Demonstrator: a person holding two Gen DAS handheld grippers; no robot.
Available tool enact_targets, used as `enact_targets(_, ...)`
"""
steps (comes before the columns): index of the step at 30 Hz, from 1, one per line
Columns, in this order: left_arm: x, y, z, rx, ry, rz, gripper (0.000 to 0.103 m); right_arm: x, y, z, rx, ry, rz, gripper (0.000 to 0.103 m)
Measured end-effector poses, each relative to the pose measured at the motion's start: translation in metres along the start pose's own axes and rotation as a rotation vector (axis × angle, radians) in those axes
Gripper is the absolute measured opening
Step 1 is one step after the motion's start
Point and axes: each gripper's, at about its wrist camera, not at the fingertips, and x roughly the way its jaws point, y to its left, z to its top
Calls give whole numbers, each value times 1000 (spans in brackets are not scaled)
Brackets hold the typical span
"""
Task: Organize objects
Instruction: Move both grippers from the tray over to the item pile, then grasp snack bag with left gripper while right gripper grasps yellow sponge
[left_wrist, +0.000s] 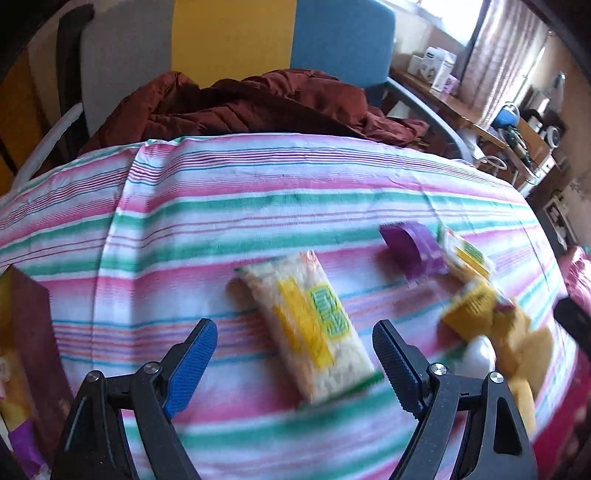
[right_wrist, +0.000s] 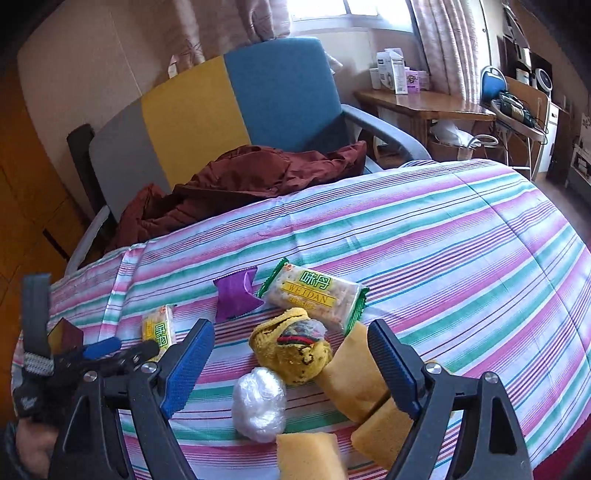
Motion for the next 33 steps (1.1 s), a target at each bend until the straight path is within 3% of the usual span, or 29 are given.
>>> enact_targets(4,22,-5,8,-6,22,19,86,3,4,-1,-21,11,7,87)
enact_targets(6,33,-7,8,5,26,36,77,5,4,-2,-28,19,11,87)
enact_targets(8,32,-11,4,51,-18,66,60,5,5,-3,-36,22,9,87)
enact_targets(11,27,-9,-4,77,-30,53,50,6,5,-3,-42,30,16,86)
enact_targets(16,15,-5,-26,99,-24,36,49,4,4,-1,-38,20,8,85)
enact_targets(26,-13,-6,-77,168,-37,22,49,-7,-53,8,224,-28,1,85)
enact_targets(33,-25,-7,-96,197,-51,21,49,-7,-49,2,234,37,54,77)
